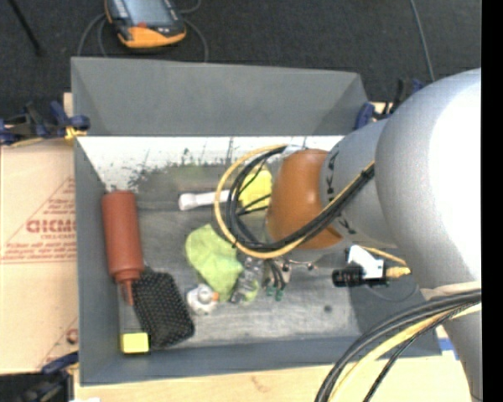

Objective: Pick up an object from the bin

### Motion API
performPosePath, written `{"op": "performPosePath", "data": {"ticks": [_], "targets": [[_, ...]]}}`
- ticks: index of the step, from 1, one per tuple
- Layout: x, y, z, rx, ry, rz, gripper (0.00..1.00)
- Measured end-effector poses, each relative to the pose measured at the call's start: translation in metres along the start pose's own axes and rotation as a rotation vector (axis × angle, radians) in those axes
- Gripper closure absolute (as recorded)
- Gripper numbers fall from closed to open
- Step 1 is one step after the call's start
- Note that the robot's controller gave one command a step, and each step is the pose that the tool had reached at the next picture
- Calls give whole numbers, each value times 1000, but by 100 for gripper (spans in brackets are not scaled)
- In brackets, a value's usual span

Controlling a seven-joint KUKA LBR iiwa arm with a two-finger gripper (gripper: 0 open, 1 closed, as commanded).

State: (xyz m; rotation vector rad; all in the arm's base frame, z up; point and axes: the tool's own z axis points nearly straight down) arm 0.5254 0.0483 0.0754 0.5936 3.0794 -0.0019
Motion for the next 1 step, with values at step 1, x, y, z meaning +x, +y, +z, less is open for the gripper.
{"op": "performPosePath", "data": {"ticks": [1], "targets": [[0, 0, -1, 0, 0, 0, 100]]}}
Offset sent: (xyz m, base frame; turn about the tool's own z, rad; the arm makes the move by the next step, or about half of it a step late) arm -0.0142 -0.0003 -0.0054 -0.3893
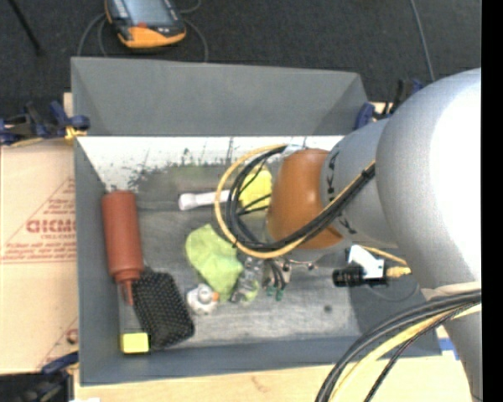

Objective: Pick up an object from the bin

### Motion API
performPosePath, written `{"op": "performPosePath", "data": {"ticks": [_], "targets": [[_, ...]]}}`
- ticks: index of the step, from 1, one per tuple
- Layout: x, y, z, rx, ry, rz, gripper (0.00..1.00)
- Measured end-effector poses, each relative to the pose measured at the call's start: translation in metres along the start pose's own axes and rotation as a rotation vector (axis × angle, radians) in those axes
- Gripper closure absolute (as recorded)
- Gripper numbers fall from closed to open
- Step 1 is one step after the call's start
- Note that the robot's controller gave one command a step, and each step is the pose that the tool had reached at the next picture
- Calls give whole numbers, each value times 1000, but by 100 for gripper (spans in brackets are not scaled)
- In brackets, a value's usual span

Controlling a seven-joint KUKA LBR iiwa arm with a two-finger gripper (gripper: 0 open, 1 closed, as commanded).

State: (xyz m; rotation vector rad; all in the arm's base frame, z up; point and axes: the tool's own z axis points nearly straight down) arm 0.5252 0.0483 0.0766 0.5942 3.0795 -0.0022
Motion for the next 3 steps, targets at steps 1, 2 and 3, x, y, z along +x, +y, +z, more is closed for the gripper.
{"op": "performPosePath", "data": {"ticks": [1, 2, 3], "targets": [[1, 1, -48, -3, 2, -35, 100], [8, -7, -103, 1, 9, -15, 100], [-1, -1, -122, -4, -5, -14, 100]]}}
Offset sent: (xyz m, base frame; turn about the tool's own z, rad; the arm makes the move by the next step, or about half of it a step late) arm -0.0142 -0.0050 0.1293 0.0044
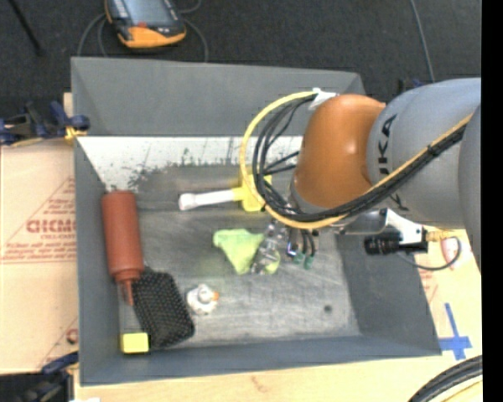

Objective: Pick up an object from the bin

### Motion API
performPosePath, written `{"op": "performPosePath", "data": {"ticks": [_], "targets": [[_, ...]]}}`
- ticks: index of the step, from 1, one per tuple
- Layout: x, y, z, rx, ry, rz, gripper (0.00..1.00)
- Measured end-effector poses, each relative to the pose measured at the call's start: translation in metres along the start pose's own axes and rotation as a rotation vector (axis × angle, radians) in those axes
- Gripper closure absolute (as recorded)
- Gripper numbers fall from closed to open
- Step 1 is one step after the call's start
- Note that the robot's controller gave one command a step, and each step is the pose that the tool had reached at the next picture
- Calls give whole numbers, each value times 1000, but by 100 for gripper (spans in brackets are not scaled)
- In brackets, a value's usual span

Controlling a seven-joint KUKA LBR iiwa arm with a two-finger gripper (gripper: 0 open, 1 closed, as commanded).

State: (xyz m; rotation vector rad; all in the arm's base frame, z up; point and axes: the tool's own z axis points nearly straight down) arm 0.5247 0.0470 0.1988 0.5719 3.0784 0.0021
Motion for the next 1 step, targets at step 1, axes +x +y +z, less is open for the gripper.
{"op": "performPosePath", "data": {"ticks": [1], "targets": [[17, -9, -24, 7, 17, 12, 100]]}}
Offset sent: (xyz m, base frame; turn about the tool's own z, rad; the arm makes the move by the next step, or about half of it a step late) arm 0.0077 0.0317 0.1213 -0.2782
